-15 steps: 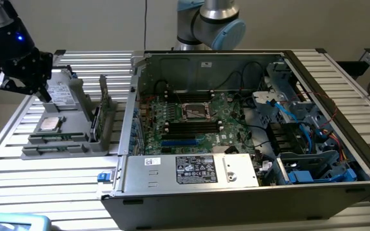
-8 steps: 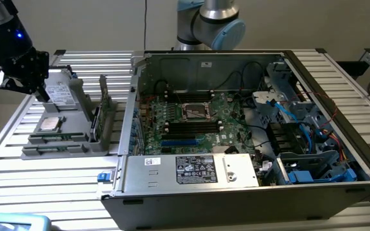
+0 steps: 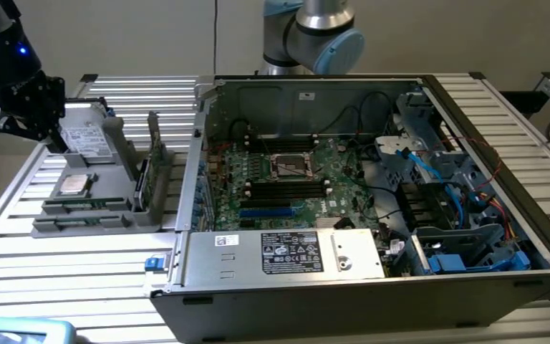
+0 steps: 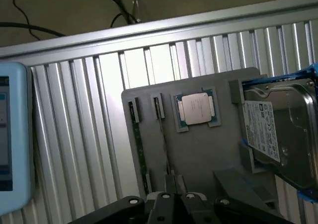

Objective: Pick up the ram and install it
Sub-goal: 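Pick up the ram and move it above insertion slot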

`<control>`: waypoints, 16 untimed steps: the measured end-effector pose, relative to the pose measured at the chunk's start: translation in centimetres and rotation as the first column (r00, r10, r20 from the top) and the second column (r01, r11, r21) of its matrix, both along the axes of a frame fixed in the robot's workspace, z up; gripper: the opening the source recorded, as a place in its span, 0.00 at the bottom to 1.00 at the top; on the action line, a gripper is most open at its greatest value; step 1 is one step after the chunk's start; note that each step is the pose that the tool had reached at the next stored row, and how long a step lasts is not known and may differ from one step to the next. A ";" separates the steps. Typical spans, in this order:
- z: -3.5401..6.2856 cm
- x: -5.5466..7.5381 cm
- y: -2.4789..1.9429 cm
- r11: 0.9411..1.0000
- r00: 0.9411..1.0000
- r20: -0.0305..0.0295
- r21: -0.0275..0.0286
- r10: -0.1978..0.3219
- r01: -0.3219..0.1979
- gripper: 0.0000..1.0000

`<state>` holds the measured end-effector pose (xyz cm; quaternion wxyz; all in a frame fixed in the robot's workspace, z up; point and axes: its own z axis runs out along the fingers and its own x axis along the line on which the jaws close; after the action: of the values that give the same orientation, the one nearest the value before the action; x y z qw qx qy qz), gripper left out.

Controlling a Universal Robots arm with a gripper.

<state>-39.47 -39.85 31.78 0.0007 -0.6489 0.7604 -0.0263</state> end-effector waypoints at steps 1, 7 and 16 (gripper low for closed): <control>0.00 -0.1 0.00 1.000 1.000 0.000 -0.002 0.009 -0.009 0.18; 0.00 -0.4 0.00 0.997 0.997 0.000 -0.006 0.075 -0.075 0.25; -0.03 -0.9 -0.13 0.986 0.986 0.000 -0.006 0.164 -0.164 0.33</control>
<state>-40.34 -39.98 31.76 0.0011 -0.7092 0.7044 -0.0283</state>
